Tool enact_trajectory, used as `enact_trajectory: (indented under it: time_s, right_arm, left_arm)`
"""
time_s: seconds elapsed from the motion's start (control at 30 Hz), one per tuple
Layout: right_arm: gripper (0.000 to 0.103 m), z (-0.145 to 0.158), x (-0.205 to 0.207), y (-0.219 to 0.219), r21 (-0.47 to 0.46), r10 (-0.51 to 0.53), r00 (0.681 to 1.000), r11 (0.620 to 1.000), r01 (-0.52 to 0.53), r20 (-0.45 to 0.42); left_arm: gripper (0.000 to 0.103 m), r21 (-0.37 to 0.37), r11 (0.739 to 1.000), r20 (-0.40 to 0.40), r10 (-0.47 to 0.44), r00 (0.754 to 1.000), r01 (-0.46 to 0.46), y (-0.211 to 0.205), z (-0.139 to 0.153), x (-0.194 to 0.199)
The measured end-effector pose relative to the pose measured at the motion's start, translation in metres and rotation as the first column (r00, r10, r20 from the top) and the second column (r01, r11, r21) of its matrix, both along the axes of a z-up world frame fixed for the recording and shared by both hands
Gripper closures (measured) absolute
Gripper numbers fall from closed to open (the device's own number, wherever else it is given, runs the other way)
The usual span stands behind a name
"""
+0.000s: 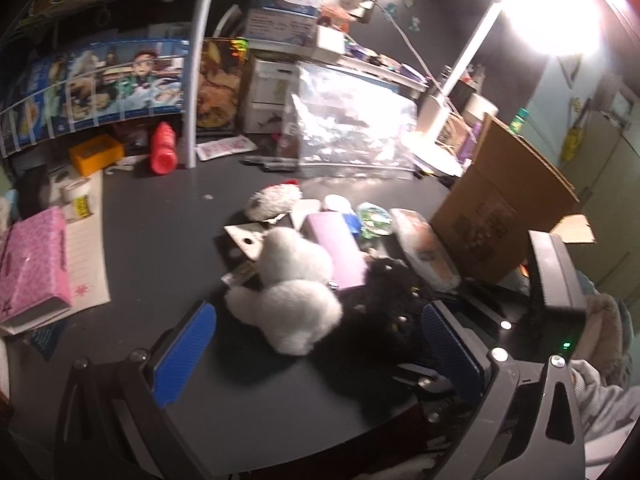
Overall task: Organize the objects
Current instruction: 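Close the right gripper on the black cat plush and lift it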
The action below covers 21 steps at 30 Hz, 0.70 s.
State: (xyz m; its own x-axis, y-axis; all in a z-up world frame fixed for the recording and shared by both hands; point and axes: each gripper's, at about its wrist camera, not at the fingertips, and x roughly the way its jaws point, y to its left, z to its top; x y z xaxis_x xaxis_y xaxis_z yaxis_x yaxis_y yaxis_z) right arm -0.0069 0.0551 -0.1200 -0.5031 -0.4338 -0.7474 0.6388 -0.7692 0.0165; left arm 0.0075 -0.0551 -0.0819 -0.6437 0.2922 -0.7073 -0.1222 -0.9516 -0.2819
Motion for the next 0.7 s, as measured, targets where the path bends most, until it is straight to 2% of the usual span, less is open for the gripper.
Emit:
enact_trajectory:
  time_s: [0.2, 0.33, 0.43, 0.5, 0.7]
  right_arm:
    - [0.041, 0.005, 0.004, 0.005, -0.023, -0.011, 1.000, 1.000, 0.010, -0.020]
    - [0.042, 0.019, 0.007, 0.009, -0.047, -0.011, 0.999, 0.999, 0.009, -0.053]
    - [0.042, 0.037, 0.009, 0.010, -0.082, 0.014, 0.997, 0.996, -0.021, -0.079]
    - [0.042, 0.050, 0.011, 0.009, -0.105, 0.035, 0.995, 0.993, -0.045, -0.097]
    - [0.042, 0.083, 0.014, 0.005, -0.184, 0.089, 0.988, 0.977, -0.112, -0.128]
  left_arm:
    - [0.000, 0.012, 0.995, 0.011, -0.096, 0.995, 0.096, 0.017, 0.006, -0.005]
    - [0.001, 0.003, 0.990, 0.003, -0.142, 0.990, 0.142, 0.026, 0.015, -0.007]
    - [0.001, 0.037, 0.981, -0.017, -0.192, 0.981, 0.193, 0.031, 0.026, -0.009]
    - [0.004, 0.047, 0.974, -0.030, -0.219, 0.975, 0.220, 0.035, 0.035, -0.011]
    - [0.028, 0.071, 0.961, -0.047, -0.263, 0.964, 0.266, 0.041, 0.055, -0.014]
